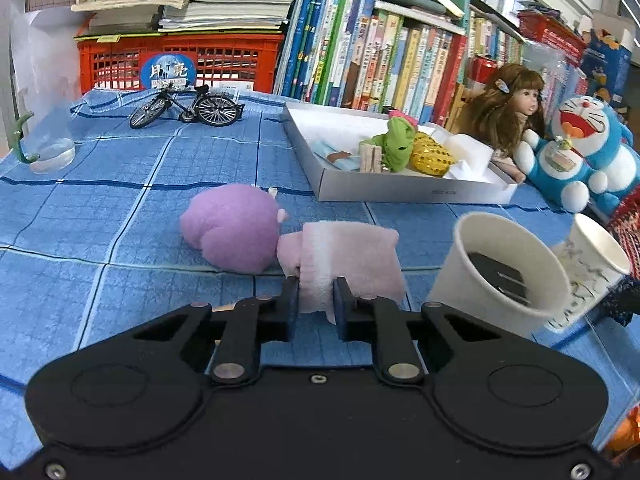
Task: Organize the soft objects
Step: 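Grasp the pink cloth pouch with the left gripper while the right gripper grasps the blue floral pouch, then carry the pink pouch with the left gripper while the right gripper carries the floral pouch to the tray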
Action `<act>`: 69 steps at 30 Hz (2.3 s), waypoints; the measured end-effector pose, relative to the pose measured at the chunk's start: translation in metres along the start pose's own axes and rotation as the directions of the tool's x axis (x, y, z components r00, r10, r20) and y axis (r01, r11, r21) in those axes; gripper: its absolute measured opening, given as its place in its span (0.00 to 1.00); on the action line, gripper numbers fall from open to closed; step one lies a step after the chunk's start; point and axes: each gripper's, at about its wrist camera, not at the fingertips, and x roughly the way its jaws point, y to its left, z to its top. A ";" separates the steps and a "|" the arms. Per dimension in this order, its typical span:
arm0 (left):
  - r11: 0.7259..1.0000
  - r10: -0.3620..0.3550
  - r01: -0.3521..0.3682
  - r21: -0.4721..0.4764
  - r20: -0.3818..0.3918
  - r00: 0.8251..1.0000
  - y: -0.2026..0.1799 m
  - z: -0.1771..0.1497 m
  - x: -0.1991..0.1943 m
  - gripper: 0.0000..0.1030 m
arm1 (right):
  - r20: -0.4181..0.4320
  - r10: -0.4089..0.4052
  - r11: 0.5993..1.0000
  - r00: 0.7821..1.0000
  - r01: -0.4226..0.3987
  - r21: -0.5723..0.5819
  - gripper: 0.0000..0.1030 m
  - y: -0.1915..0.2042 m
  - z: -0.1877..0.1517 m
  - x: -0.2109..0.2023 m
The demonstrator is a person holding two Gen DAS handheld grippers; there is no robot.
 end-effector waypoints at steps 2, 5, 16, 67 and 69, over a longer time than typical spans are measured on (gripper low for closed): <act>1.000 -0.002 0.002 0.017 0.007 1.000 -0.001 -0.004 -0.013 0.16 | 0.007 0.057 0.998 0.998 -0.057 -0.007 0.25 0.004 0.000 -0.007; 0.999 -0.011 0.011 0.052 0.011 1.000 -0.003 -0.013 -0.031 0.17 | 0.007 0.128 0.990 0.992 -0.127 -0.059 0.25 0.016 -0.002 -0.017; 0.996 -0.006 0.004 0.084 0.022 1.000 -0.012 -0.035 -0.043 0.58 | 0.008 0.183 0.982 0.983 -0.182 -0.050 0.72 0.029 -0.014 -0.014; 0.992 0.004 -0.023 0.126 0.150 0.989 -0.029 0.025 -0.050 0.24 | 0.122 0.003 1.000 0.993 -0.007 0.028 0.34 0.013 0.039 -0.032; 0.993 -0.005 -0.012 0.118 0.143 0.990 -0.029 0.033 -0.049 0.24 | 0.124 0.004 0.999 0.992 -0.010 0.048 0.34 0.009 0.049 -0.029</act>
